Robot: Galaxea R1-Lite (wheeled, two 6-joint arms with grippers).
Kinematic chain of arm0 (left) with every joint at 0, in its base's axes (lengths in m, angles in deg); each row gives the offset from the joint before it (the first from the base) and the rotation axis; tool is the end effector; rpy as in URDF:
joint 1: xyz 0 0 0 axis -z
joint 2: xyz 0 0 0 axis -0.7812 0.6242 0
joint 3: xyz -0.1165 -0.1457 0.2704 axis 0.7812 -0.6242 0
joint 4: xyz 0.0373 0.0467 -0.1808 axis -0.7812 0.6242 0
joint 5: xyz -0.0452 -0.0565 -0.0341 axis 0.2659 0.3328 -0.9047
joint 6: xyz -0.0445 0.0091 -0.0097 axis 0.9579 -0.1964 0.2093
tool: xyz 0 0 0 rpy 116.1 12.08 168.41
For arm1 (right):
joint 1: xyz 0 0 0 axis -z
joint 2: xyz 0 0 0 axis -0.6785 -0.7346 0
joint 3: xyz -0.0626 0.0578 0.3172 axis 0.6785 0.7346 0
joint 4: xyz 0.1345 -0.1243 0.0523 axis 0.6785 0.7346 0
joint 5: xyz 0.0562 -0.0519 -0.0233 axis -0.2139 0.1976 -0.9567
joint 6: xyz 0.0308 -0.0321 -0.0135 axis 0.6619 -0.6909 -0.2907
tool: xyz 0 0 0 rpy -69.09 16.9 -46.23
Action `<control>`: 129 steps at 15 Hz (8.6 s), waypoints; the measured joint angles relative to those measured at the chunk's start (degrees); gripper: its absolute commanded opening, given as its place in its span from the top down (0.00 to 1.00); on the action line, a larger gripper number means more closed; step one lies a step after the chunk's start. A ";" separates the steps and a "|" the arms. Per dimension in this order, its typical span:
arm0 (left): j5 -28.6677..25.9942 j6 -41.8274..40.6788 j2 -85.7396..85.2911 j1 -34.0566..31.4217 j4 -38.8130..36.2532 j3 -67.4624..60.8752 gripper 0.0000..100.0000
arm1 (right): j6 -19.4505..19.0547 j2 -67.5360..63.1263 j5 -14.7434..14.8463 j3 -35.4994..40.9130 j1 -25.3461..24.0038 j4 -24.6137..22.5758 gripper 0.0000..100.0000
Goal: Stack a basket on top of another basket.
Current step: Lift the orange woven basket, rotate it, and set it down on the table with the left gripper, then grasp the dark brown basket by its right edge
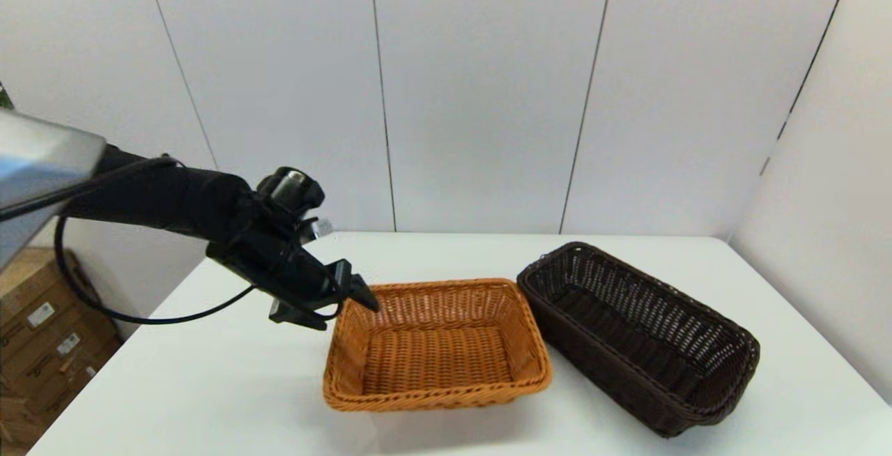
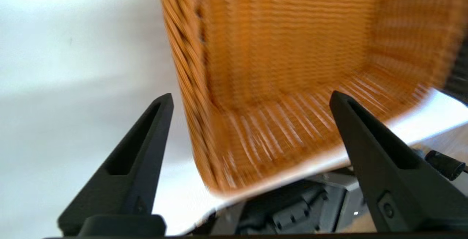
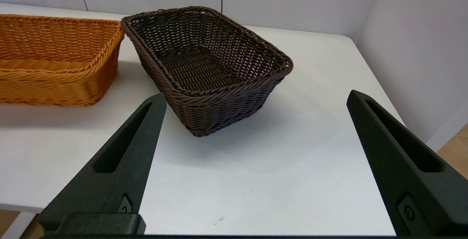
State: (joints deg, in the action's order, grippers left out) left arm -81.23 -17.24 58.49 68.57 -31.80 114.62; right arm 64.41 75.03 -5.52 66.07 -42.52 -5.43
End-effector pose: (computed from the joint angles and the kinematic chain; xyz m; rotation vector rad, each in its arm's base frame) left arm 0.3438 -0.1235 0.1357 -0.3968 1.2922 -0.3221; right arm -0.0294 0.0018 0.0742 -0.0630 0.0432 0.0356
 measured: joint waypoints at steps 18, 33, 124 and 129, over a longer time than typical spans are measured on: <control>11.57 1.57 -66.28 0.57 8.83 -37.27 0.00 | 0.00 0.00 0.00 0.00 0.00 0.01 0.00; 11.59 -11.24 -103.96 -17.47 16.43 -48.41 0.00 | 0.05 0.00 0.00 0.00 -0.02 0.01 0.00; 19.18 -29.26 -113.96 -17.49 -26.73 -74.53 0.00 | 42.79 -107.73 3.71 -43.30 -3.12 8.87 0.00; 19.19 -29.26 -113.96 -17.49 -26.73 -74.53 0.00 | 43.18 -110.79 3.57 -43.39 -2.88 5.99 0.00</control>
State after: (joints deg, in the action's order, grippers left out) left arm -62.05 -46.50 -55.47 51.08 -58.53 40.09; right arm 107.59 -35.75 -1.95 22.68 -45.40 0.56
